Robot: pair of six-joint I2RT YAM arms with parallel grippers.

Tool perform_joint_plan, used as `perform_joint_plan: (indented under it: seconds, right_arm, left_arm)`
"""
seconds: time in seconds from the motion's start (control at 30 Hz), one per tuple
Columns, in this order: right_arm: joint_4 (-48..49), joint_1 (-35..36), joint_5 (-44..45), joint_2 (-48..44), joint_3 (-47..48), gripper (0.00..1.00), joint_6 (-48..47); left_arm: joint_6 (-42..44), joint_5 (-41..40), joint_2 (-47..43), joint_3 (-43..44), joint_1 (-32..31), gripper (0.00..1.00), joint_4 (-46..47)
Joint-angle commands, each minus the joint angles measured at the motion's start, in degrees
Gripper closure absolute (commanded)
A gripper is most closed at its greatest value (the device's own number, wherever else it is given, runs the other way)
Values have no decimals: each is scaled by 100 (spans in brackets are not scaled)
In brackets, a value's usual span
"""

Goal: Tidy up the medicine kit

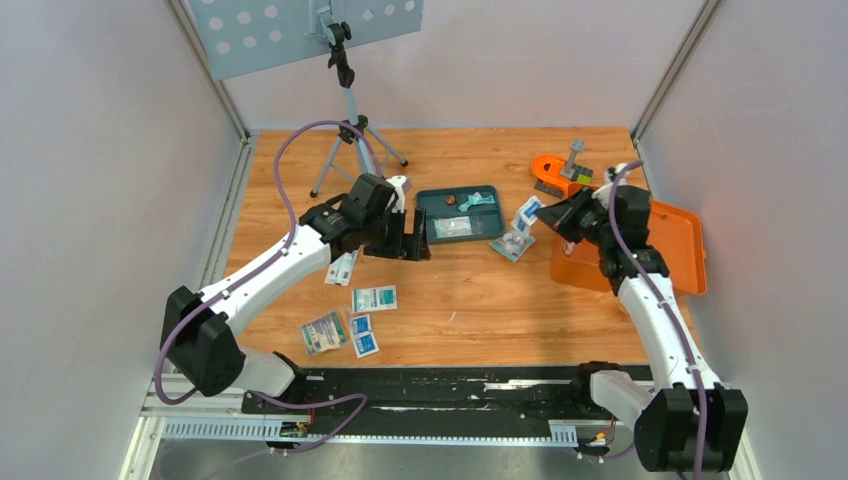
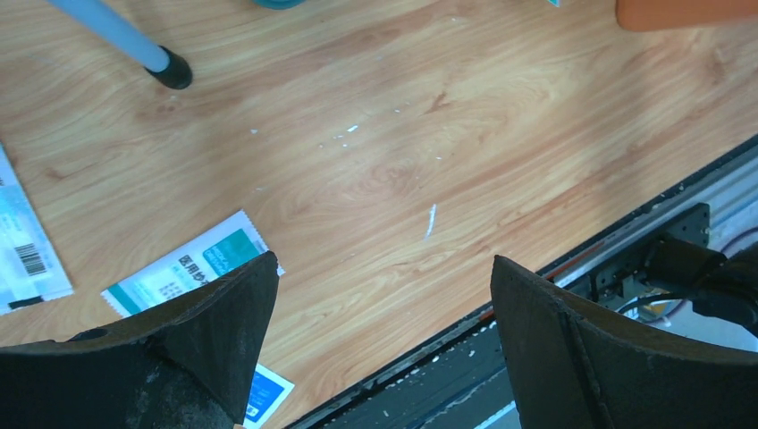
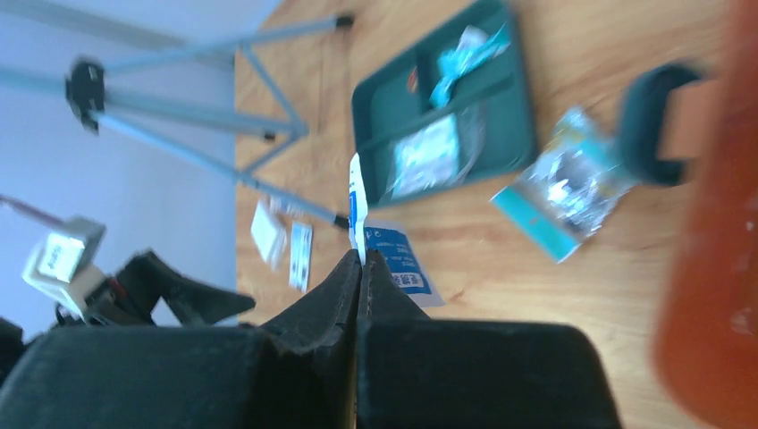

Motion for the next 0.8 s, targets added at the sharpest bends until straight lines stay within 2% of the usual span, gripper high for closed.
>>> perform_joint_plan:
  seconds: [0.0,0.13,0.27,0.57,0.67,0.77]
  right_arm:
    - [-602,-946,50,-212,466,100,-564]
    - [-683,-1832,-42,-155,578,100,-811]
    - [-688,-2410,-114,182,611,100,-1049]
    - [-377,-2682,303,1243,973,99,-1309]
    - [-377,-2686,370,1545,1253,64,-1354]
    - [-406,-2653,617,1374,1439,43,-1419]
  left_arm:
    - [278,-125,-130,242,71,4,-133]
    - [321,-126,-78,252,98,4,-153]
    - [304,-135,-130,168,183,4,-159]
    - [288,-203,-311,-86,404,4,-149]
    - [255,-286,-377,-152,441,4,-166]
    - [233,-338,-447,-207,500,3,-190]
